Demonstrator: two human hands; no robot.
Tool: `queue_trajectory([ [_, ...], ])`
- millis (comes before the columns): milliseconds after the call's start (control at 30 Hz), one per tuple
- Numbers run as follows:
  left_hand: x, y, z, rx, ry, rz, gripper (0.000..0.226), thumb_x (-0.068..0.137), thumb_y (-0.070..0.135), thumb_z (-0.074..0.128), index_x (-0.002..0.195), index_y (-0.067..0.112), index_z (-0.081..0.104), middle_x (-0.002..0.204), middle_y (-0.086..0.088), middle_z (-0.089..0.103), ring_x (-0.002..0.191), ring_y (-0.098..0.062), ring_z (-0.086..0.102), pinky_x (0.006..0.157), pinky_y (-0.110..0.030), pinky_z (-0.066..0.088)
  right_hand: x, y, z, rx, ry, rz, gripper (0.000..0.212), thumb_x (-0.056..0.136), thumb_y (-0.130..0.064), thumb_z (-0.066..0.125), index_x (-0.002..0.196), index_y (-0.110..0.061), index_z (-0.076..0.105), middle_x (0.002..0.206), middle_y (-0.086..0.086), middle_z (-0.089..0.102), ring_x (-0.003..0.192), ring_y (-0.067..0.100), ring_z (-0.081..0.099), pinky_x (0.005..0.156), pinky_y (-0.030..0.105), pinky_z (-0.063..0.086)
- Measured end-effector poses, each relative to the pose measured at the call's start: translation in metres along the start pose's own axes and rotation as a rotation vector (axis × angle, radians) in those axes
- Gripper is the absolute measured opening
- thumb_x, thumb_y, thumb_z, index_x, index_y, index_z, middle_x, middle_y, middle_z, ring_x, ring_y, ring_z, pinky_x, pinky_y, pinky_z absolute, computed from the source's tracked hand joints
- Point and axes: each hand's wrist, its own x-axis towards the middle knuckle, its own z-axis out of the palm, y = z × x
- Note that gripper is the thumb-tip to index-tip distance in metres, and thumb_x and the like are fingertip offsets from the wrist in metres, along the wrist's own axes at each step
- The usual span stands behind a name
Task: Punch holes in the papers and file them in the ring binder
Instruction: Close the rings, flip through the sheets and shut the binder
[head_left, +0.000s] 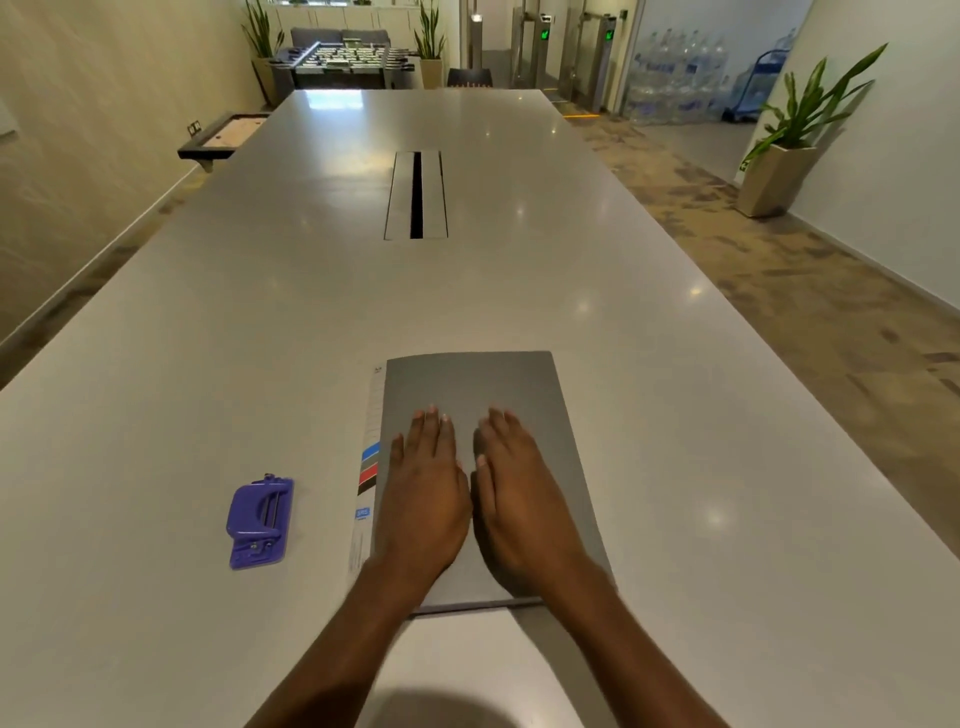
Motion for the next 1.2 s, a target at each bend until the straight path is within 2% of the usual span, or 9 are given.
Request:
queue_trajectory([
  [200,-0.001,0.013,0.016,0.148,-0.059,0.007,0.072,0.111,0.026,0.039,0.167,0.008,-0.003,0.176,-0.016,-0.01,0.163,-0.029,-0.011,0.13,-0.043,-0.012,-0.018,0.027,0.046,-0.138,0.02,0.021,0.054,0.103,-0.012,0.053,0.154,0.002,0.041,0.162,0.019,0.037,0.151,0.031,0.038,0.123,0.044,0.014],
  [333,-0.016,0.023,0.024,0.118,-0.144,-0.021,0.075,0.113,0.03,0.034,0.163,0.008,-0.017,0.172,-0.017,-0.024,0.16,-0.031,-0.02,0.127,-0.044,-0.017,-0.023,0.035,0.046,-0.138,-0.03,0.041,0.061,0.108,-0.023,0.043,0.161,-0.005,0.02,0.167,0.004,0.008,0.155,0.016,0.006,0.124,0.02,-0.013],
  [467,-0.036,0.019,0.05,0.057,0.015,0.073,0.091,0.106,0.034,0.053,0.159,-0.001,-0.012,0.165,-0.021,-0.023,0.161,-0.036,-0.006,0.125,-0.038,-0.024,-0.027,0.039,0.055,-0.25,-0.073,0.107,0.07,0.092,-0.043,0.043,0.146,0.0,0.053,0.155,0.017,0.049,0.141,0.028,0.045,0.122,0.027,0.006],
  [567,-0.035,0.007,0.065,0.073,0.018,0.079,0.1,0.104,0.037,0.055,0.148,0.004,-0.028,0.164,-0.02,-0.028,0.158,-0.033,-0.011,0.121,-0.035,-0.027,-0.026,0.039,0.067,-0.28,-0.081,0.083,0.075,0.089,-0.049,0.045,0.146,-0.001,0.053,0.15,0.019,0.057,0.138,0.03,0.053,0.119,0.032,0.01],
  [667,-0.029,-0.005,0.063,0.065,0.04,0.108,0.111,0.077,0.039,0.087,0.155,0.001,0.017,0.168,-0.024,0.023,0.153,-0.036,0.034,0.13,-0.038,-0.001,-0.016,0.038,0.075,-0.294,-0.033,0.032,0.083,0.08,-0.043,0.069,0.147,-0.001,0.044,0.15,0.017,0.056,0.147,0.026,0.045,0.122,0.031,0.008],
  [800,-0.013,-0.023,0.062,0.119,0.108,0.075,0.113,0.073,0.039,0.09,0.153,0.0,0.021,0.165,-0.022,0.023,0.152,-0.033,0.034,0.13,-0.039,0.003,0.001,0.035,0.092,-0.363,-0.007,0.037,0.089,0.071,-0.033,0.091,0.145,0.002,0.056,0.15,0.022,0.056,0.143,0.03,0.048,0.125,0.037,0.011],
  [933,0.005,-0.039,0.047,0.145,-0.05,0.085,0.083,0.11,0.032,0.041,0.148,0.008,-0.029,0.163,-0.013,-0.032,0.162,-0.026,-0.016,0.132,-0.041,-0.01,0.026,0.026,0.103,-0.414,-0.012,0.01,0.079,0.085,-0.023,0.08,0.151,0.004,0.047,0.159,0.024,0.043,0.149,0.034,0.041,0.125,0.044,0.021],
  [1067,0.025,-0.062,0.048,0.147,0.084,0.127,0.08,0.106,0.025,0.053,0.161,0.004,-0.002,0.173,-0.017,-0.003,0.163,-0.028,0.004,0.133,-0.043,0.005,0.051,0.015,0.11,-0.409,-0.011,-0.02,0.073,0.101,-0.02,0.058,0.161,0.003,0.022,0.17,0.024,0.019,0.159,0.034,0.017,0.123,0.042,-0.006],
  [1200,0.046,-0.081,0.046,0.175,0.099,0.167,0.072,0.104,0.021,0.057,0.163,0.002,0.021,0.173,-0.018,0.016,0.162,-0.028,0.017,0.133,-0.044,0.015,0.072,0.007,0.116,-0.388,0.001,-0.018,0.071,0.106,-0.016,0.047,0.163,0.004,0.01,0.172,0.024,0.009,0.161,0.033,0.007,0.123,0.039,-0.01],
])
